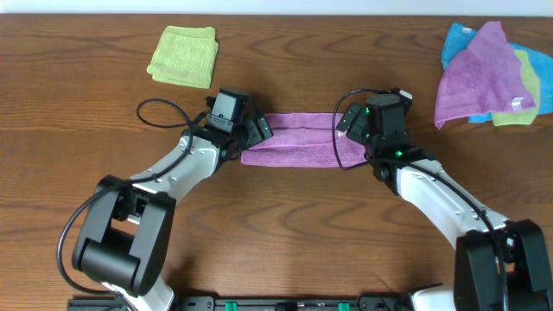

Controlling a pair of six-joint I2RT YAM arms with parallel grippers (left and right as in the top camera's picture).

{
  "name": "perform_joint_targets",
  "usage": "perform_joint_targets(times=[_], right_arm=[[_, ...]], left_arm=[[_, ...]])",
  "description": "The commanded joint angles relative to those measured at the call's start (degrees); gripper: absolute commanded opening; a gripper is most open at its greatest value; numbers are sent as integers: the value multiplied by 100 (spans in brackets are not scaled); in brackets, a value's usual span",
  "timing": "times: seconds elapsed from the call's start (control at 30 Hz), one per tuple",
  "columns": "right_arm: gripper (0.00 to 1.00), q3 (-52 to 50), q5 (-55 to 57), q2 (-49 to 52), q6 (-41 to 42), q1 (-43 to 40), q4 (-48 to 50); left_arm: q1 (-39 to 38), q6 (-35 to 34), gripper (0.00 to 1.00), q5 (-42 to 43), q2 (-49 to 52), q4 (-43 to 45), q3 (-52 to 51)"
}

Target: Fold the cloth

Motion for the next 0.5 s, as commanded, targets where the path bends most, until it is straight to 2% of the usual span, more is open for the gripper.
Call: perform_joint_targets(times=[0.0, 0.07, 0.2, 0.47], right_arm=[[99, 79, 234, 66, -26, -39, 24], [99, 85, 131, 52, -26, -39, 28], [99, 164, -841, -282, -24, -28, -37], [99, 188, -2472, -535, 752, -24, -1080]], left_arm=[[37, -162, 95, -74, 66, 66, 81], [48, -162, 95, 192, 22, 114, 101], [85, -162, 95, 1126, -258, -26, 286], [83, -280, 95, 1414, -833, -1381, 522]])
